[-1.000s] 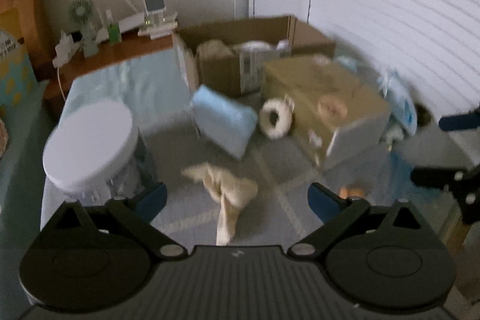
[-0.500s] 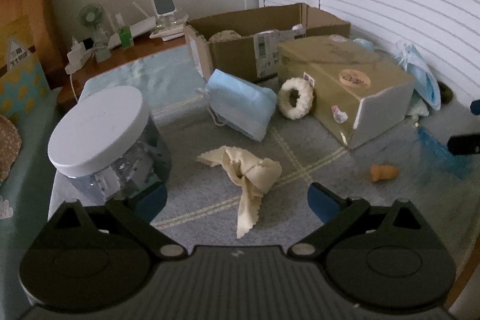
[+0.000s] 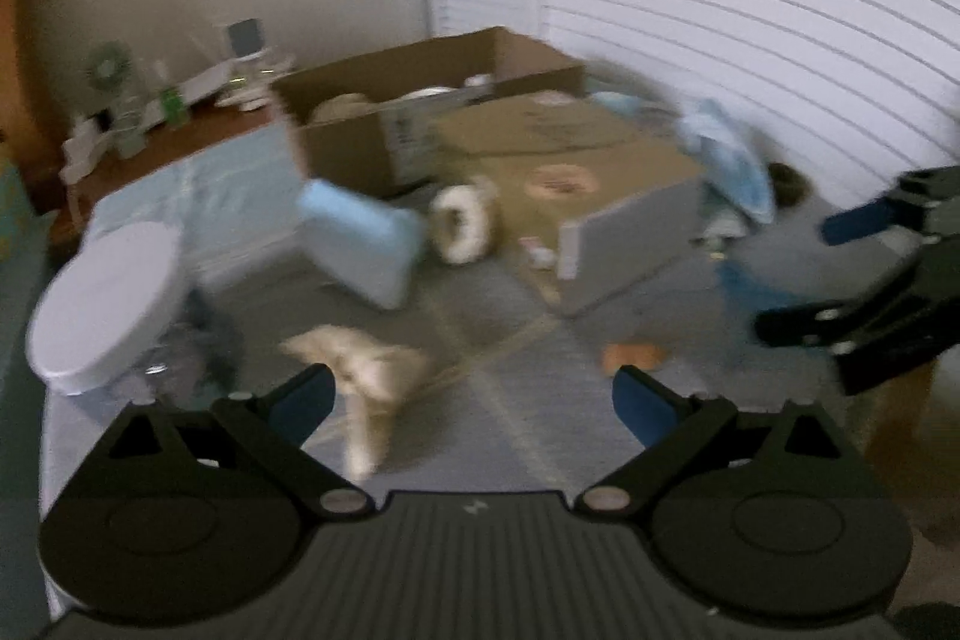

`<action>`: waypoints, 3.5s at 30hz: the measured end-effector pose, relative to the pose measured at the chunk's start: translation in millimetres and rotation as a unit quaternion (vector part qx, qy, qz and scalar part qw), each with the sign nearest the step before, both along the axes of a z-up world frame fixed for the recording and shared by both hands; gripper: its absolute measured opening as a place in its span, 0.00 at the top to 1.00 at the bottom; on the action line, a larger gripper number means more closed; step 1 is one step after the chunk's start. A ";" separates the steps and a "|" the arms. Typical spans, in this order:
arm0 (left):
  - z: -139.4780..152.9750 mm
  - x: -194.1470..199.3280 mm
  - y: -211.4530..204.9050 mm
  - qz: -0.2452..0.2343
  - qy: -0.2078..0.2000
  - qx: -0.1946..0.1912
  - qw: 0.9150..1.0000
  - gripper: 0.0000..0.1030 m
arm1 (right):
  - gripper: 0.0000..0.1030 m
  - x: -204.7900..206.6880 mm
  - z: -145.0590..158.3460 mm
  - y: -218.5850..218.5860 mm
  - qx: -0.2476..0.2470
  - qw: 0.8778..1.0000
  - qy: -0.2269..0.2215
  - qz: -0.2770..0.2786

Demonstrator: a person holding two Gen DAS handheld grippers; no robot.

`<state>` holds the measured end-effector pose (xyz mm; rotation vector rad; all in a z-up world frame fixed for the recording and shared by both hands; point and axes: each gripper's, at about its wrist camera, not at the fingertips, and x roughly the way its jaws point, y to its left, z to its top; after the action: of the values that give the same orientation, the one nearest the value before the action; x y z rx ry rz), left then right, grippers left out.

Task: Organize soft objects
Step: 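Move the left tool back to the bed and grasp the small orange piece, then grasp the blue face mask with the right tool while the left tool holds the orange piece, then carry the blue mask into the cardboard box and release it with the right tool while left carries orange piece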

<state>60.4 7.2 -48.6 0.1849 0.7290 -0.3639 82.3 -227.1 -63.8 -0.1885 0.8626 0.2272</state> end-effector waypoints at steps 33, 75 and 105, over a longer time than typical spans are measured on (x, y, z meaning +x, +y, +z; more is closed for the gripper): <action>-11.9 4.3 -53.9 0.004 0.031 -0.024 0.999 0.78 | 0.00 -1.2 -0.9 -39.6 0.005 0.998 -0.046 -0.048; 18.5 -1.1 -26.1 -0.029 0.026 -0.018 0.999 0.78 | 0.48 39.0 47.6 -25.9 0.029 0.997 -0.065 -0.027; 45.7 0.0 39.6 -0.005 -0.015 -0.020 1.000 0.78 | 0.48 185.2 106.5 50.0 0.010 0.999 -0.047 0.015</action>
<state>60.4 46.8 -2.9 0.1564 0.6909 -0.3840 267.5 -177.2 42.7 -0.1919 0.7650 0.2524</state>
